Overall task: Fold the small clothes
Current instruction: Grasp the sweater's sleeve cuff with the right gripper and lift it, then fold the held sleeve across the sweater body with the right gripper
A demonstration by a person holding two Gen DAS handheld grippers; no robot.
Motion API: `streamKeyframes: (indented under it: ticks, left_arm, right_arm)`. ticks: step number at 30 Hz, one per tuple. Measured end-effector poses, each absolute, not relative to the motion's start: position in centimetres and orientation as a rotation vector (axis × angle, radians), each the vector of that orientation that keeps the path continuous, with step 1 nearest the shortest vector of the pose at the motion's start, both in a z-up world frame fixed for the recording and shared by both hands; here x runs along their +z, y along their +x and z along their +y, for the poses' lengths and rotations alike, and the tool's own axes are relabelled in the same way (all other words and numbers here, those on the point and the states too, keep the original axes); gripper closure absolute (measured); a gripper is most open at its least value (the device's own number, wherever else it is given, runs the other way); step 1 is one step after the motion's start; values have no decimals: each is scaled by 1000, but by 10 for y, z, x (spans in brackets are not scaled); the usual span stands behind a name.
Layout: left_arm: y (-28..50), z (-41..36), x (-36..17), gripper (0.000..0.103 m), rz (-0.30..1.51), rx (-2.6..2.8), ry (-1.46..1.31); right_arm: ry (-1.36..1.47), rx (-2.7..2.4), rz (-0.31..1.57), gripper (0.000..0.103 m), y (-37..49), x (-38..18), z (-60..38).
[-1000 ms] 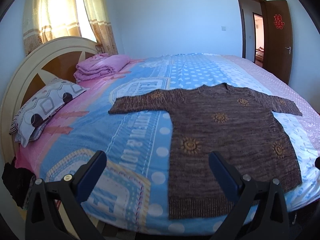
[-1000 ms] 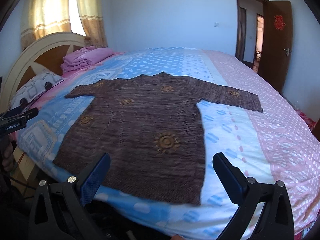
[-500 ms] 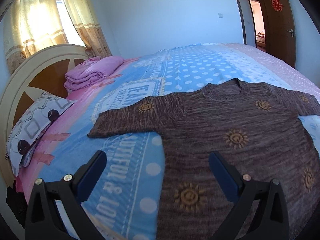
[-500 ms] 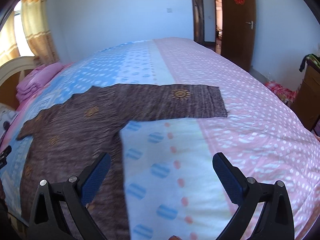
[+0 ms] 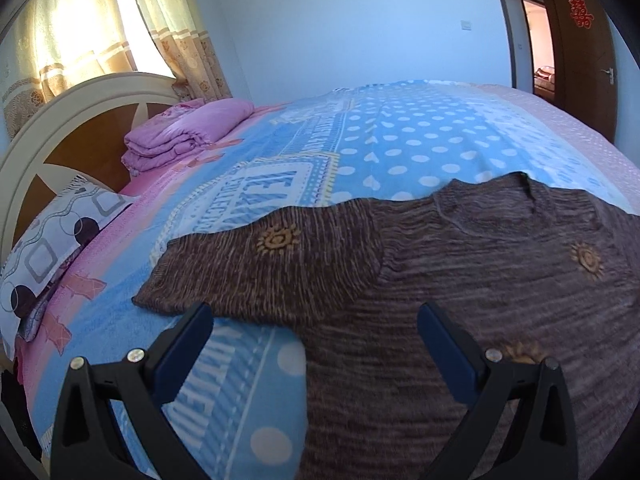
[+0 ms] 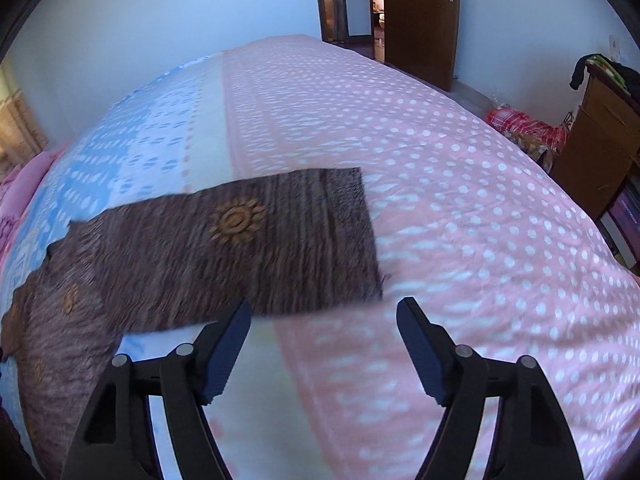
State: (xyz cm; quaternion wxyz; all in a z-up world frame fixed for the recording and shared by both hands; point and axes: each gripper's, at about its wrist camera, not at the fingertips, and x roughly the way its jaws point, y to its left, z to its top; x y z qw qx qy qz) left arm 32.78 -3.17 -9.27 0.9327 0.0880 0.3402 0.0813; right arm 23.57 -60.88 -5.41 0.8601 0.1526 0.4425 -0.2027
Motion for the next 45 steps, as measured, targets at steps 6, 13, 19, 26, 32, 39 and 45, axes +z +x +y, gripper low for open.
streamKeyframes:
  ticks: [6,13,19,26,32,39,45]
  left_arm:
    - [354,-27,-107,0,733,212,182]
    - [369,-27,-125,0,784,210,178]
    - [370,-27,-129,0,799,182,154]
    - [363,-25,-119,0,769,156,114]
    - [360,-23,-118,0,770,125,86]
    - [357,-14,-115,0,762,107,43]
    - [356,-7,-115,0,761,97,19]
  right_arm:
    - [333,-464,952,36,269,-71,-633]
    - [325,-435,965,68,285,-84,-635]
    - [345,-356,930,94,286,-56,-624]
    - [289,-287,855,95,295,2,-583]
    - [198,-204,800,95,304,53,-526]
    - [94,-107,773,95,315,85,-451]
    - [29,-33,783,95,325,91,-396]
